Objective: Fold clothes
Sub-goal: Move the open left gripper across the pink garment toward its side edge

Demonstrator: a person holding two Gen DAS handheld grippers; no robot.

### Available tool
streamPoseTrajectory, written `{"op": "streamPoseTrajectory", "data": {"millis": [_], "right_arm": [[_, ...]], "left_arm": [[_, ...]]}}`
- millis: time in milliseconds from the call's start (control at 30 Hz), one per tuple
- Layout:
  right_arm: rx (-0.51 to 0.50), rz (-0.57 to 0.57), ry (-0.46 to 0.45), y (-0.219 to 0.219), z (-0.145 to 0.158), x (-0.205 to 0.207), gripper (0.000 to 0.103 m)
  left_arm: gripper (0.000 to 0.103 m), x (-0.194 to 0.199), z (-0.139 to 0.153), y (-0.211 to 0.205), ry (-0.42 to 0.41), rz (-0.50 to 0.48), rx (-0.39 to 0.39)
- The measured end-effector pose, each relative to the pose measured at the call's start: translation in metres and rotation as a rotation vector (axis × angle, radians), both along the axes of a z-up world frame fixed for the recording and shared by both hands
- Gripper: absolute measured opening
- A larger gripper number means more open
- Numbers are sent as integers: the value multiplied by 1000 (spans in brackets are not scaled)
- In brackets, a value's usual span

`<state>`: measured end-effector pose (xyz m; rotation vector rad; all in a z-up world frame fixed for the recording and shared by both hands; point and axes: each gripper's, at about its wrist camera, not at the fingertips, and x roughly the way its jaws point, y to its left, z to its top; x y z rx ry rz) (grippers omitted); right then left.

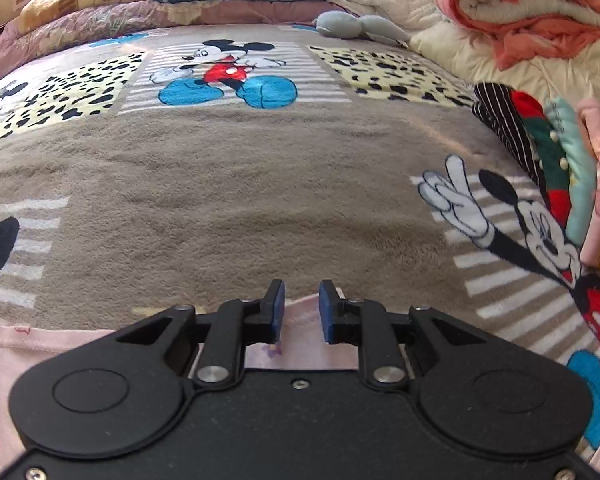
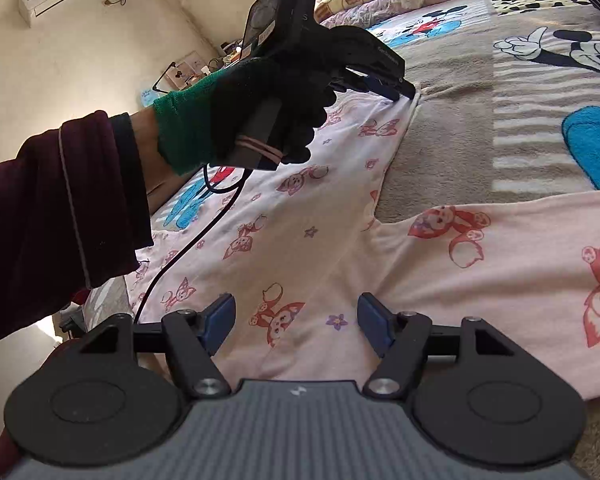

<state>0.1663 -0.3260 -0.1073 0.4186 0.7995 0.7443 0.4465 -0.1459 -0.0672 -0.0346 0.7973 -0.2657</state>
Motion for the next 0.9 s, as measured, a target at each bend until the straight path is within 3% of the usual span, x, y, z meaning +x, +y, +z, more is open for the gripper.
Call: {"op": "streamPoseTrajectory", "data": {"millis": [133, 233, 433, 567, 733, 900], "right_arm": [[17, -7, -2, -4, 1, -1, 67], [32, -27, -38, -7, 7, -5, 68], [85, 1, -165, 4, 22, -12, 68], [-5, 49, -242, 37, 25, -20, 68], [-102, 89, -270, 71, 21, -33, 68], [-152, 96, -328, 91, 25, -47, 68]], "left_arm": [[18, -34, 26, 43, -55, 43, -64], [18, -85, 31, 80, -76, 68, -84], [18, -220, 18, 128, -100, 110, -56], [18, -279, 8, 136, -108, 116, -57], [18, -255, 8, 127, -25, 55, -40], [18, -200, -2, 95, -5, 17, -15]]}}
